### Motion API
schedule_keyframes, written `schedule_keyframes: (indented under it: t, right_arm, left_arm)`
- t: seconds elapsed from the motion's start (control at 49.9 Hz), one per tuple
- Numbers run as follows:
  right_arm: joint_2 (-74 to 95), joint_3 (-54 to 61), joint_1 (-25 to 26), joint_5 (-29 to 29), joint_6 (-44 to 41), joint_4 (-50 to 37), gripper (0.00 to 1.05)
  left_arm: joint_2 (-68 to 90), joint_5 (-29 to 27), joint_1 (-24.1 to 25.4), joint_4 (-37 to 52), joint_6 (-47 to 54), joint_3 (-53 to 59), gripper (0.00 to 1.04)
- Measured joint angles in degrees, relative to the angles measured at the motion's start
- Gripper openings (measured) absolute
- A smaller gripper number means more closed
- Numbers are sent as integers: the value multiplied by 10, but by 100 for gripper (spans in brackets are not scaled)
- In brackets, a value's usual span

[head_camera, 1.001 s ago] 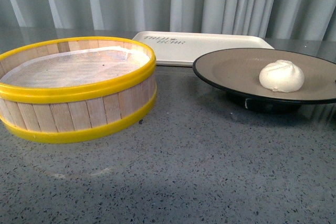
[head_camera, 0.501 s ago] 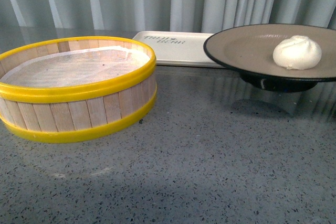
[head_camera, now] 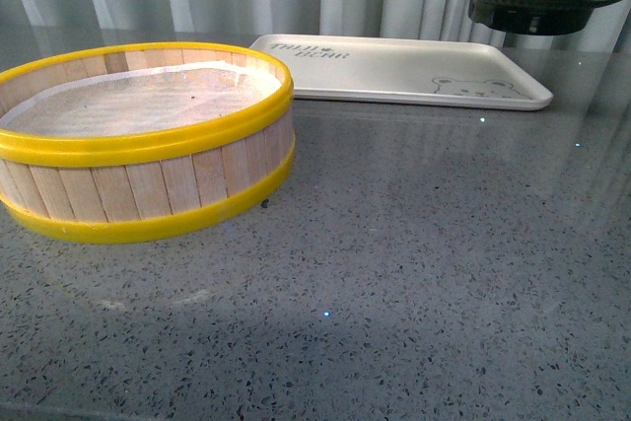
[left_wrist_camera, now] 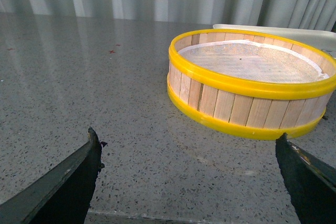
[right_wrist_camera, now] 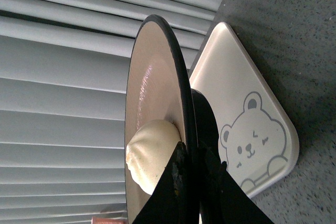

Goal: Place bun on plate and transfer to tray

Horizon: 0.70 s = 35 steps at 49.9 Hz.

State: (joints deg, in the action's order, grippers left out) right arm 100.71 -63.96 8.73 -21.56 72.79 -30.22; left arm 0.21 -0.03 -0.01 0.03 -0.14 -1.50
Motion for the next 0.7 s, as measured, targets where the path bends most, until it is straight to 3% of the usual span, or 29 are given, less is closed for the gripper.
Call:
schedule_keyframes:
  t: [0.22,0.701]
  right_arm:
    - [84,-100,-15,3,8,36,2]
    - [171,-190,-37,2,12,63,2]
  left_arm:
    - [0,0,0,0,0,0,98]
    - [0,0,0,0,0,0,98]
